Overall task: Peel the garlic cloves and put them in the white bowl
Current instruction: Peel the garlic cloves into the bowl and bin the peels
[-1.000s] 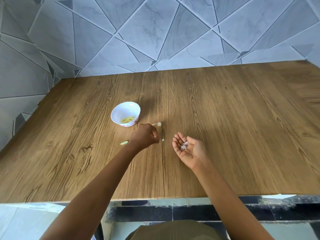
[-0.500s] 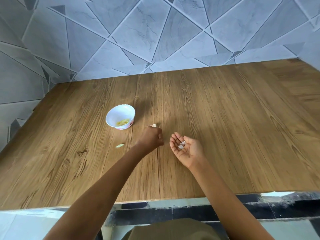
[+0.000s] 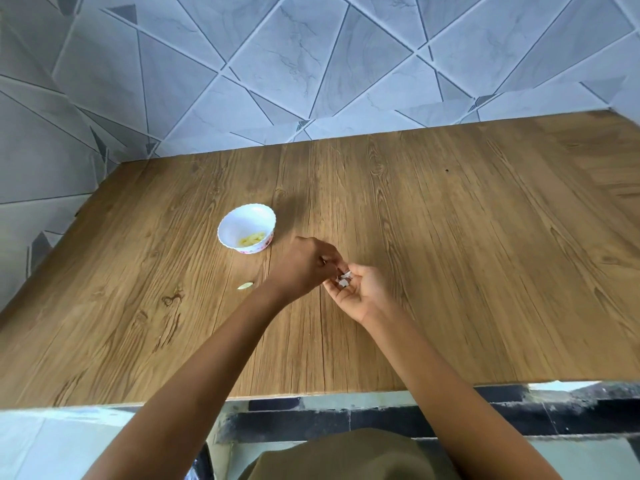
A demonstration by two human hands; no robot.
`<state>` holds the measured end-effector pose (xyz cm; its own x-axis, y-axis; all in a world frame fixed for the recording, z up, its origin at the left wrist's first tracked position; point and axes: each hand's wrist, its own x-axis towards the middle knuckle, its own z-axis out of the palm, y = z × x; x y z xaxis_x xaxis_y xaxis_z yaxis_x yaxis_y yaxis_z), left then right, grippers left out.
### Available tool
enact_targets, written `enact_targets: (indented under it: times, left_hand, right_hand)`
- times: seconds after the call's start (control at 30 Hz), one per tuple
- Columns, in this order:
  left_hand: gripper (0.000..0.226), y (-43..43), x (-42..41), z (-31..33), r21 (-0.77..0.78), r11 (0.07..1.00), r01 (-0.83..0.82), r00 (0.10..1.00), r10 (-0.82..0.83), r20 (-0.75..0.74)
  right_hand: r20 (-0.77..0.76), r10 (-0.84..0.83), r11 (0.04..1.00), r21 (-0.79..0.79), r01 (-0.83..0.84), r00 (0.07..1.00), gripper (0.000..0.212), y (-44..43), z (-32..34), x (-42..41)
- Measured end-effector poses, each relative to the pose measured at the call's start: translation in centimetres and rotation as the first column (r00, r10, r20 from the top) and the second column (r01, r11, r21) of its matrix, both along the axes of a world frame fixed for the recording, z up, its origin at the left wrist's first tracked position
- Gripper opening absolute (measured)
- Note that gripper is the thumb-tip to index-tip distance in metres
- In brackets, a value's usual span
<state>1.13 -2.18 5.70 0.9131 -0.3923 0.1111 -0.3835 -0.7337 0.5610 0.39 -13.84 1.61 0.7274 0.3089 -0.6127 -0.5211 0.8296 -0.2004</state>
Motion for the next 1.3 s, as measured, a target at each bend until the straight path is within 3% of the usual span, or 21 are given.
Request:
enact_targets:
  times: [0.23, 0.37, 0.53, 0.7, 0.9, 1.03, 1.17, 1.23, 1.3]
  left_hand:
    - [0.017, 0.2, 0.1, -0.5, -0.119, 0.991, -0.059, 0.997, 0.053, -0.058]
    - [0.027, 0.8, 0.7, -0.4, -0.149, 0.988, -0.042, 0.994, 0.026, -0.108]
    - [0.021, 1.3, 1.3, -0.4, -0.201, 0.975, -0.089, 0.982, 0.052, -0.181]
    - [0.024, 2.3, 3.5, -1.0, 0.054, 0.937, -0.345, 0.936, 0.338, 0.102]
    - [0.025, 2.2, 5.8, -2.9, 0.346, 0.9, -0.265, 0.961, 0.278, 0.014]
    - [0.017, 2.3, 6.2, -4.3, 0.212, 0.927, -0.31, 0.946, 0.323, -0.027]
    - [0.012, 2.7, 5.7, -3.7, -0.077, 0.932, -0.354, 0.935, 0.351, -0.052]
    - [0.013, 2.3, 4.9, -2.6, -0.187, 0.933, -0.306, 0.952, 0.298, -0.073]
    - [0.015, 1.4, 3.9, -1.7, -0.171, 0.968, -0.187, 0.981, 0.174, -0.088]
  right_hand:
    - [-0.007, -0.003, 1.0, -0.022, 0.003, 1.0, 0.021, 0.1, -0.3, 0.5]
    - [-0.002, -0.006, 1.0, -0.015, 0.006, 1.0, 0.025, 0.2, -0.3, 0.8]
    - [0.012, 0.008, 1.0, 0.008, -0.008, 1.0, 0.031, 0.3, -0.6, 1.1]
    - [0.036, 0.009, 1.0, -0.014, -0.009, 0.999, 0.032, -0.5, -0.6, 1.5]
    - [0.021, 0.005, 1.0, -0.028, -0.005, 1.0, 0.033, -1.0, -0.9, 1.9]
    - [0.019, 0.005, 0.999, -0.043, -0.004, 1.0, 0.034, -1.2, -1.1, 2.4]
    - [0.02, 0.0, 0.997, -0.073, 0.001, 1.0, 0.033, -1.5, -1.4, 2.4]
    - [0.013, -0.012, 0.997, -0.077, 0.013, 1.0, 0.033, -1.3, -1.4, 2.6]
    - [-0.006, -0.03, 0.997, -0.073, 0.029, 1.0, 0.031, -0.8, -1.2, 2.7]
